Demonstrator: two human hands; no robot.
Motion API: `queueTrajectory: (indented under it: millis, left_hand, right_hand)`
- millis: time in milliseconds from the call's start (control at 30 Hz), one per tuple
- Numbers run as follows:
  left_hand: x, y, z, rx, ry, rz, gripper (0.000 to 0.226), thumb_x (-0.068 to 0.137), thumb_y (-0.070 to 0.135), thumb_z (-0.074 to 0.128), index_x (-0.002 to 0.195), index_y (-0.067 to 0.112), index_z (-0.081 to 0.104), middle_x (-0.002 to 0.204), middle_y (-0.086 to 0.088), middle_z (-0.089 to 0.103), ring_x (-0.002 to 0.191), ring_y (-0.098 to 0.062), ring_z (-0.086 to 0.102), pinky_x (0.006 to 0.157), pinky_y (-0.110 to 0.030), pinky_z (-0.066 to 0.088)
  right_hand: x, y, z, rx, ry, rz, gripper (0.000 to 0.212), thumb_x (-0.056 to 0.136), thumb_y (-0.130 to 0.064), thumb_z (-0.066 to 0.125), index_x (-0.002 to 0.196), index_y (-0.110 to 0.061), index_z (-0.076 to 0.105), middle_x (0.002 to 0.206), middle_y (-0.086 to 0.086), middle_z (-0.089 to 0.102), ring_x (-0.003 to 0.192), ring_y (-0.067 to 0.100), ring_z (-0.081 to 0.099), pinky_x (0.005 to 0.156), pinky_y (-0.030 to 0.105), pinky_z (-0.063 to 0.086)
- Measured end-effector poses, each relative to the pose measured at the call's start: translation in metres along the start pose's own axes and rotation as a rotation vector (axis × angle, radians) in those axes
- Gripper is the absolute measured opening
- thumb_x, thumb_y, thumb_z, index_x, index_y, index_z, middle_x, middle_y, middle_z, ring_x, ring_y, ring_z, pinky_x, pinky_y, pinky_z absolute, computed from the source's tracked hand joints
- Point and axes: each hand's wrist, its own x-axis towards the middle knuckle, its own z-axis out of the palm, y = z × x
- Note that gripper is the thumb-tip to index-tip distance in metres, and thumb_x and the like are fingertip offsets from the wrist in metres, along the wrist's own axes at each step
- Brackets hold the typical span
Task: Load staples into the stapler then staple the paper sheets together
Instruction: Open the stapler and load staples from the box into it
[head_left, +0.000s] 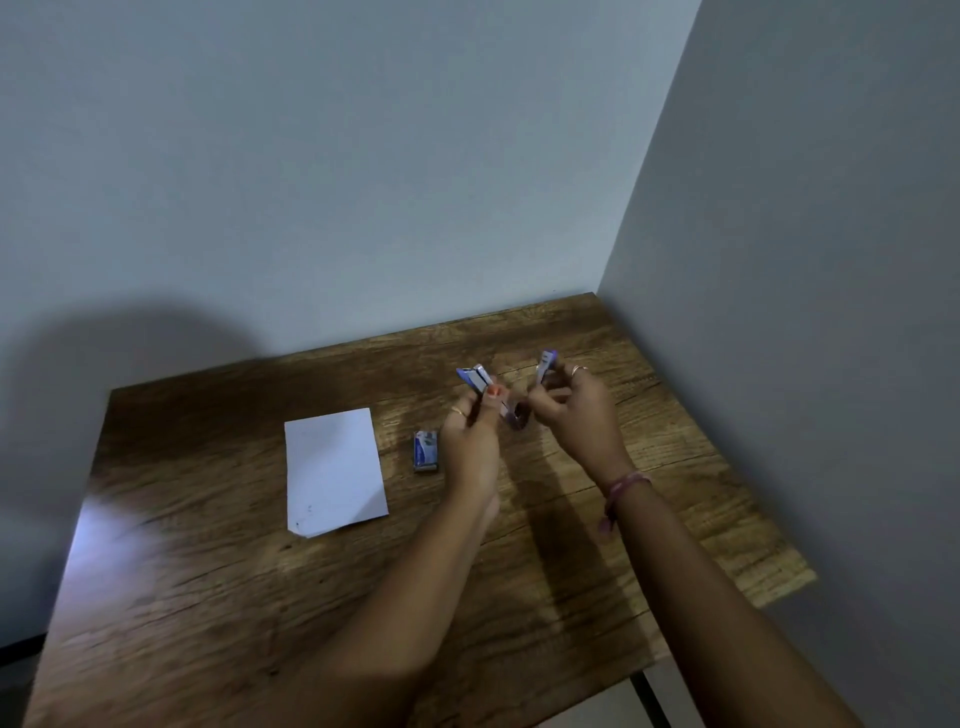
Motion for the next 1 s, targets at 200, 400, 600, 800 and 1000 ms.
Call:
queueTrajectory:
  millis: [200,400,600,800,1000]
  left_hand:
    - [0.001,0.025,-0.001,-0.565,-0.031,-0.061,0.016,0.097,0.009,0.047,0.103,0.013,0.061,0.102,-0.004,0.068,0.102,-0.013,0.063,0.101,-0.033,0.045]
    - [-0.006,0.033,-0.009,-0.797,-0.085,-0.157,0.017,0.096,0.012,0.049,0.108,0.011,0.062,0.092,0.0,0.075,0.093,-0.01,0.069,0.09,-0.028,0.051]
    - [-0.01,0.035,-0.019,-0.671,-0.206,-0.137,0.021,0.096,0.01,0.048,0.111,0.014,0.062,0.103,-0.001,0.074,0.098,-0.011,0.069,0.094,-0.03,0.051]
    - [-0.021,0.028,-0.014,-0.475,-0.253,-0.099,0.024,0.093,0.006,0.051,0.112,0.017,0.064,0.099,0.001,0.074,0.094,-0.009,0.068,0.079,-0.024,0.053]
    - [-0.024,0.03,-0.019,-0.365,-0.328,-0.026,0.032,0.084,0.012,0.059,0.116,0.017,0.065,0.11,-0.002,0.07,0.106,-0.014,0.063,0.095,-0.033,0.048]
  right_hand:
    - [-0.02,-0.008,-0.001,1.014,-0.041,0.444,0.029,0.09,0.001,0.056,0.118,-0.004,0.052,0.087,0.011,0.067,0.076,0.019,0.068,0.074,0.029,0.058]
    - [-0.04,-0.001,0.004,1.346,-0.238,0.585,0.04,0.076,0.007,0.057,0.115,-0.004,0.057,0.104,0.02,0.062,0.075,0.018,0.069,0.072,0.028,0.06]
    - [-0.027,-0.02,-0.016,0.497,-0.28,0.241,0.032,0.084,-0.006,0.067,0.116,-0.011,0.063,0.102,0.005,0.071,0.095,0.017,0.065,0.078,0.024,0.053]
    - [-0.011,-0.054,-0.017,-0.016,-0.244,-0.264,0.025,0.082,-0.029,0.072,0.106,-0.022,0.071,0.098,-0.007,0.07,0.09,0.008,0.067,0.078,0.024,0.054]
    - [-0.007,-0.066,-0.019,-0.035,-0.327,-0.279,0.015,0.082,-0.018,0.072,0.097,-0.017,0.076,0.085,-0.002,0.074,0.084,0.01,0.07,0.076,0.028,0.057]
